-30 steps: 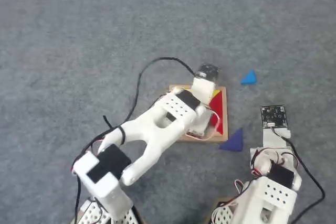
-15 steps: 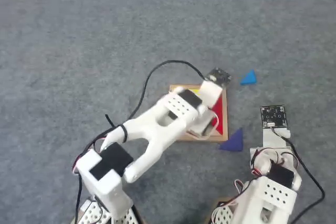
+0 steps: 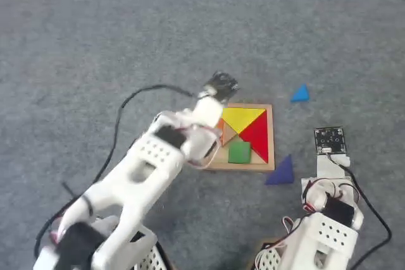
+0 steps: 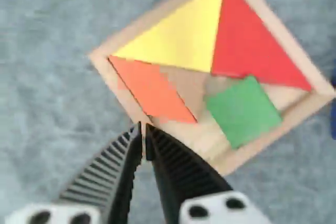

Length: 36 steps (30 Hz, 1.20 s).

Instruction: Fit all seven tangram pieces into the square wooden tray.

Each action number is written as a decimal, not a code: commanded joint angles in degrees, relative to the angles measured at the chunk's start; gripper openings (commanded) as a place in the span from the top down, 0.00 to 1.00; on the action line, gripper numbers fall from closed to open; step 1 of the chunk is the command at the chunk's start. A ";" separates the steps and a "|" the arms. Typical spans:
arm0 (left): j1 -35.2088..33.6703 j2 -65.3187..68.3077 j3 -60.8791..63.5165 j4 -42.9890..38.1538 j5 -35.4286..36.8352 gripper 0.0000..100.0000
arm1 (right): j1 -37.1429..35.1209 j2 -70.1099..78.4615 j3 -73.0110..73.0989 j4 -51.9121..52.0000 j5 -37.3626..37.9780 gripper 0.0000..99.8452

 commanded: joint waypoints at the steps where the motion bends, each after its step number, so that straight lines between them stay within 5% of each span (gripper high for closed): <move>1: 1.14 -5.54 5.49 -5.27 -0.70 0.98 | -0.66 -0.92 -0.35 -0.84 0.62 0.99; 5: 6.07 -5.36 3.82 -5.54 0.79 0.87 | -0.66 -0.92 -0.35 -0.84 0.62 0.99; 8: 8.35 -5.36 1.80 -5.63 12.13 0.76 | -0.66 -0.92 -0.35 -0.84 0.62 0.99; 12: 9.23 -5.27 0.48 -5.54 24.18 0.73 | -0.66 -0.92 -0.35 -0.84 0.62 0.99; 22: 9.41 13.19 -5.32 -8.00 23.03 0.72 | -0.66 -0.92 -0.35 -0.75 0.62 0.99; 30: 10.46 24.53 -18.42 4.22 19.87 0.80 | -0.66 -0.92 -0.35 -0.75 0.62 0.99; 36: 7.56 32.09 -27.38 15.21 24.62 0.71 | -0.66 -0.92 -0.35 -0.75 0.62 0.99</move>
